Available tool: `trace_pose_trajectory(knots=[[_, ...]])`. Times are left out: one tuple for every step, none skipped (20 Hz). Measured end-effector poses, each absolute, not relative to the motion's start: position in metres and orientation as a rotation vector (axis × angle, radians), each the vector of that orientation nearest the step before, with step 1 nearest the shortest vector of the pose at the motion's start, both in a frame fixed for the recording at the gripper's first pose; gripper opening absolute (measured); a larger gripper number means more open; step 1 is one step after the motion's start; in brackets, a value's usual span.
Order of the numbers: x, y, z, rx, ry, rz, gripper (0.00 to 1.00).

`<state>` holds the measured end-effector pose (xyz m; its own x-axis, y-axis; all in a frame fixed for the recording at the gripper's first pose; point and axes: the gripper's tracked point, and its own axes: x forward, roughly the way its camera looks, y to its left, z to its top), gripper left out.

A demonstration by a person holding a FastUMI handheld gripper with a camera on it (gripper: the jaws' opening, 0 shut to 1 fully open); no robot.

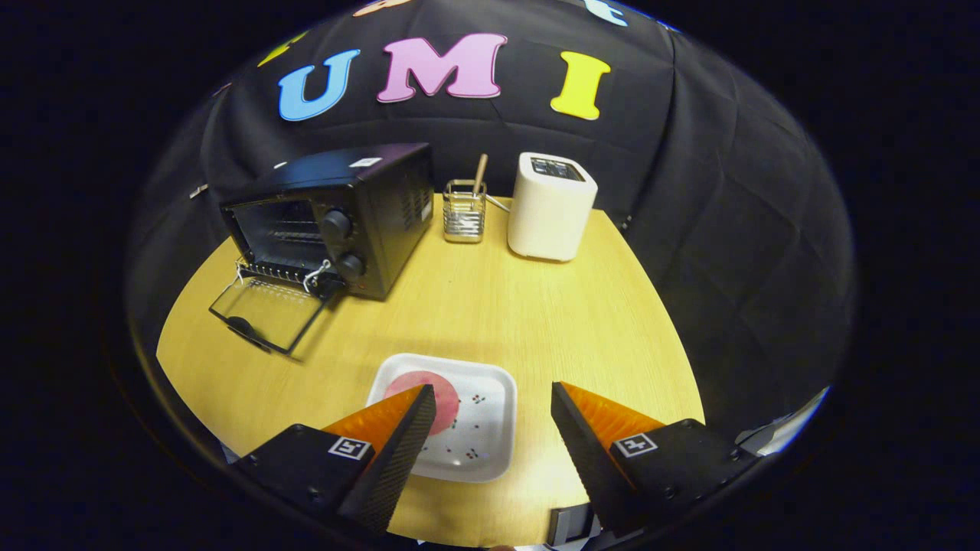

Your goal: Open the toaster oven, put the food inside, and close the toaster oven door.

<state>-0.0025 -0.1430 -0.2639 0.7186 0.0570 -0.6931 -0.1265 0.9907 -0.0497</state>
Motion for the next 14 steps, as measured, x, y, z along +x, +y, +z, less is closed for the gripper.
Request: trace_pose_trajectory(knots=[[-0.004,-0.149,-0.273,-0.09,0.782,0.106,0.99],[-0.004,-0.153,-0.281,-0.085,0.797,0.111,0.99],[-0.008,-0.157,-0.291,-0.078,0.823,0.111,0.99],[-0.011,-0.158,-0.299,-0.065,0.852,0.113,0.99],[-0.014,-0.159,-0.306,-0.055,0.878,0.119,0.99],[-0.016,-0.16,-0.313,-0.053,0.903,0.127,0.99],[-0.019,-0.164,-0.318,-0.058,0.924,0.13,0.99],[-0.018,-0.167,-0.322,-0.065,0.939,0.13,0.99],[-0.019,-0.168,-0.327,-0.067,0.954,0.135,0.99],[-0.022,-0.168,-0.331,-0.064,0.975,0.14,0.99],[-0.026,-0.168,-0.336,-0.057,0.996,0.146,0.99],[-0.029,-0.167,-0.341,-0.048,1.021,0.154,0.99],[-0.029,-0.165,-0.346,-0.044,1.041,0.158,0.98],[-0.029,-0.164,-0.35,-0.045,1.053,0.162,0.98]])
